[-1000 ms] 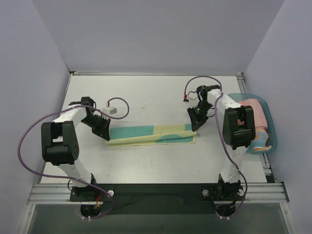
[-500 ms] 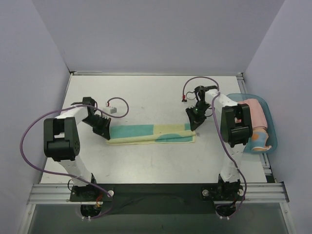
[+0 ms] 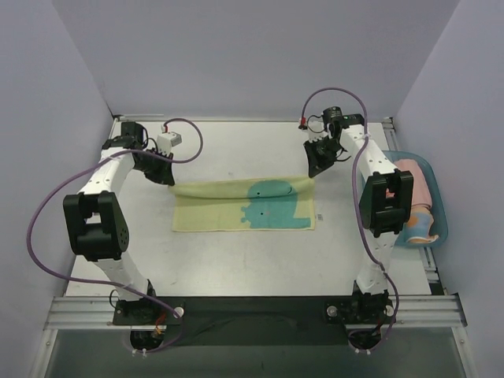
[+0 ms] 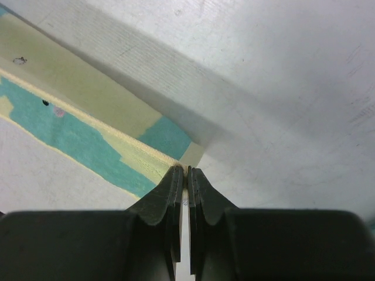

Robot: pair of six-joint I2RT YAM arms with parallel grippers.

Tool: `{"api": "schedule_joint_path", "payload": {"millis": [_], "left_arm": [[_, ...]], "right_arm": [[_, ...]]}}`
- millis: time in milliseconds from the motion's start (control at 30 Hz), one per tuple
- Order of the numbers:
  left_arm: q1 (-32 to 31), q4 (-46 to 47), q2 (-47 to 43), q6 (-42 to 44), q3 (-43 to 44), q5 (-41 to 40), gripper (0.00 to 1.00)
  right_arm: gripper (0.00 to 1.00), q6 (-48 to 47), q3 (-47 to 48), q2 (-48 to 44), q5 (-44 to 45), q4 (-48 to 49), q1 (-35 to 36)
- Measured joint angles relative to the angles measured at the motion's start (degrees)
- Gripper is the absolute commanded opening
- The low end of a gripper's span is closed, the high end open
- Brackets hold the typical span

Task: Roll the towels
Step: Fold the towel

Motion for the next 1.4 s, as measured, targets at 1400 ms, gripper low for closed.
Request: {"api": "schedule_joint_path", "payload": {"millis": [1400], "left_arm": [[0.68, 3.8, -1.31, 2.19, -16.04, -0.22, 0.0]], "right_arm": [[0.0, -1.51, -16.76, -0.44, -0.85, 2.29, 1.4]]}}
